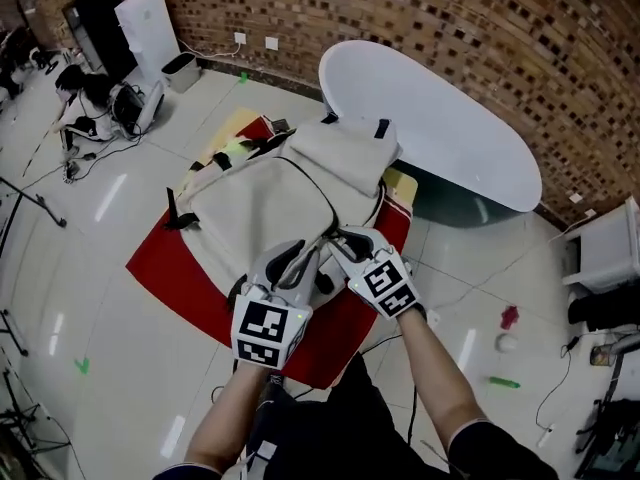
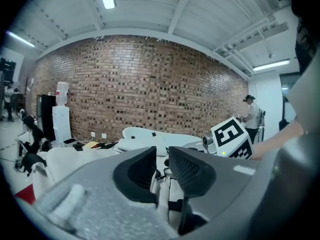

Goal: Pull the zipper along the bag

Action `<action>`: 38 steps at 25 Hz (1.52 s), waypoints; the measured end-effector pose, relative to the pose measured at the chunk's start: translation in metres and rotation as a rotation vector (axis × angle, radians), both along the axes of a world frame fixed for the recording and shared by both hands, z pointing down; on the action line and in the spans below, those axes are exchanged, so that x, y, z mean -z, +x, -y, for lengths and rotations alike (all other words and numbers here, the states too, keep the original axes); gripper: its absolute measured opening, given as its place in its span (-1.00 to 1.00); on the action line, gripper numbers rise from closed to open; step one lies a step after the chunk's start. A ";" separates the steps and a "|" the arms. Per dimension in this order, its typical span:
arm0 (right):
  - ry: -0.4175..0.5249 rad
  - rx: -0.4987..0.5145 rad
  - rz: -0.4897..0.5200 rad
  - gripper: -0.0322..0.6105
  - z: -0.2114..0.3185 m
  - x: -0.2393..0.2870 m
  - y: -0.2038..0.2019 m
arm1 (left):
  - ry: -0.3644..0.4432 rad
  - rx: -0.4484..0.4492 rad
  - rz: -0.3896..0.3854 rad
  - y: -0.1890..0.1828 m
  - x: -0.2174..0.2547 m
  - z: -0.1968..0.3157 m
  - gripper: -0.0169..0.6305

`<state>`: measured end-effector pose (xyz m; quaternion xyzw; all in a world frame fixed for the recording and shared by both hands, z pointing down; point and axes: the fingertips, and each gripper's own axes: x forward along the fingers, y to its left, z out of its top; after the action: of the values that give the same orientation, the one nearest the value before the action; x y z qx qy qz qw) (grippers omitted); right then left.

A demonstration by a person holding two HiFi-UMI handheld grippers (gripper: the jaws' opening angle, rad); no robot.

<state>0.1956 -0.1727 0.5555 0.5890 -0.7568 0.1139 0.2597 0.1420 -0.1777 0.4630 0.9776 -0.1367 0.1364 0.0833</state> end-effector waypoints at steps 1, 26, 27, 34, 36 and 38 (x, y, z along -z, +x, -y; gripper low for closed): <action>-0.028 0.047 -0.019 -0.65 0.000 -0.012 0.003 | 0.002 0.036 0.029 0.007 -0.008 0.003 -0.70; -0.448 0.590 -0.389 -0.83 0.019 -0.083 0.073 | -0.161 0.328 0.331 0.011 -0.108 0.053 -0.69; -0.454 0.582 -0.404 -0.82 0.023 -0.083 0.077 | -0.165 0.328 0.329 0.012 -0.108 0.053 -0.69; -0.500 0.593 -0.496 -0.82 0.049 -0.087 0.086 | -0.152 0.320 0.301 0.012 -0.107 0.054 -0.71; -0.500 0.616 -0.526 -0.82 0.054 -0.086 0.086 | -0.162 0.324 0.293 0.010 -0.105 0.054 -0.71; -0.495 0.649 -0.555 -0.81 0.057 -0.085 0.087 | -0.174 0.335 0.279 0.009 -0.103 0.055 -0.71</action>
<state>0.2830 -0.2294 0.6404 0.2517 -0.7538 0.0422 0.6054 0.1506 -0.2328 0.5658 0.9022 -0.2948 0.2656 0.1690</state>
